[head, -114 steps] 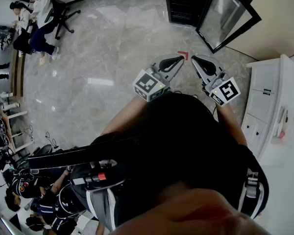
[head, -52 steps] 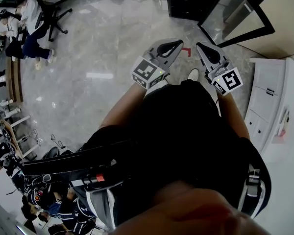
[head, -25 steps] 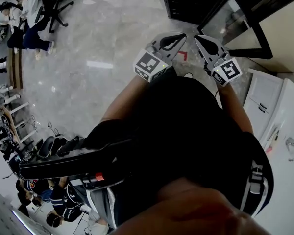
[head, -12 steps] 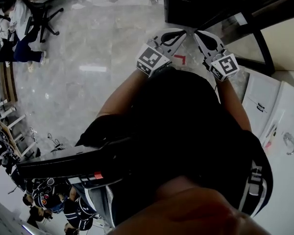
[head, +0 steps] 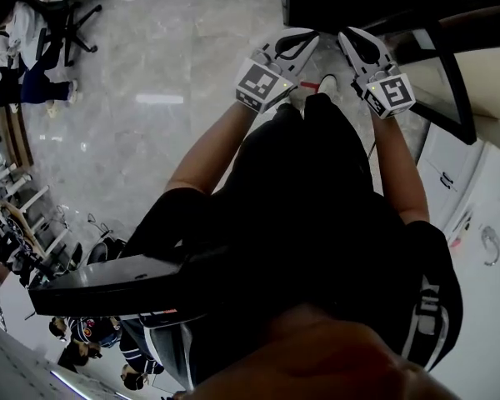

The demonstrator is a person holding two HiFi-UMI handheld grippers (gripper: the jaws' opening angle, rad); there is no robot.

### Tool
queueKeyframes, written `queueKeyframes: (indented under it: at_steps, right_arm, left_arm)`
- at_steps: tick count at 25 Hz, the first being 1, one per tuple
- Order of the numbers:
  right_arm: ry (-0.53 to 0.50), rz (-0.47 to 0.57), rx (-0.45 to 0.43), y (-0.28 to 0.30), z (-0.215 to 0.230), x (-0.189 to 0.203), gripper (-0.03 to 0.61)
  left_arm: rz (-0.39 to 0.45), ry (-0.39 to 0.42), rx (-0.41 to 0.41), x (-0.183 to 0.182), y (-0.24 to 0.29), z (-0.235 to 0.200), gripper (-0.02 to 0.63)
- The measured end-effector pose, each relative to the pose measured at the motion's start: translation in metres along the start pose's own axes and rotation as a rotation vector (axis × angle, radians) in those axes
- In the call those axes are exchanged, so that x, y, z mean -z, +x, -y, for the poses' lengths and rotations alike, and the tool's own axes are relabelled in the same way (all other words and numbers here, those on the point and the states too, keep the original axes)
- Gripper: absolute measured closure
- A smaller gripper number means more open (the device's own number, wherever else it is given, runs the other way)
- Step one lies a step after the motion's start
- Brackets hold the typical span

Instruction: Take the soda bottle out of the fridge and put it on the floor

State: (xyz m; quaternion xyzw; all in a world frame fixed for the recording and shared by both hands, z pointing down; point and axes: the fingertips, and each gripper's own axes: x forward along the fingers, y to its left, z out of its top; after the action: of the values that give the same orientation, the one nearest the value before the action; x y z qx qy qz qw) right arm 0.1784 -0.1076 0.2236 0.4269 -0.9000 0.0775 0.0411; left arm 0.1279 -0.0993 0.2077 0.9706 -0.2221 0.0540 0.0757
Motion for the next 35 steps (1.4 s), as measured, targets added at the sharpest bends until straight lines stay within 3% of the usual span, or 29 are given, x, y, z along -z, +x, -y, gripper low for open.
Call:
queueKeyframes:
  at_steps: [7,14,20,24,27,31,35]
  right_arm:
    - [0.002,0.004,0.067,0.040,0.071,0.031,0.558]
    - [0.043,0.046,0.115,0.072,0.116,0.086,0.455]
    - [0.072,0.100,0.192,0.098,0.147,0.128,0.403]
    - [0.064,0.109,0.203,0.111,0.170,0.143,0.375]
    - [0.048,0.091,0.218,0.125,0.186,0.147,0.317]
    - [0.029,0.089,0.240,0.138,0.207,0.143,0.285]
    - [0.013,0.076,0.262,0.153,0.220,0.144,0.260]
  left_arm:
    - [0.020,-0.044,-0.082,0.023,0.048,-0.049,0.618]
    - [0.048,-0.097,-0.103,0.072,0.095,-0.092,0.618]
    - [0.059,-0.039,-0.141,0.114,0.123,-0.122,0.618]
    - [0.071,-0.044,-0.166,0.140,0.134,-0.137,0.618]
    - [0.032,-0.059,-0.187,0.156,0.140,-0.146,0.618]
    - [0.020,-0.072,-0.204,0.162,0.152,-0.154,0.618]
    - [0.068,-0.060,-0.220,0.157,0.160,-0.163,0.618]
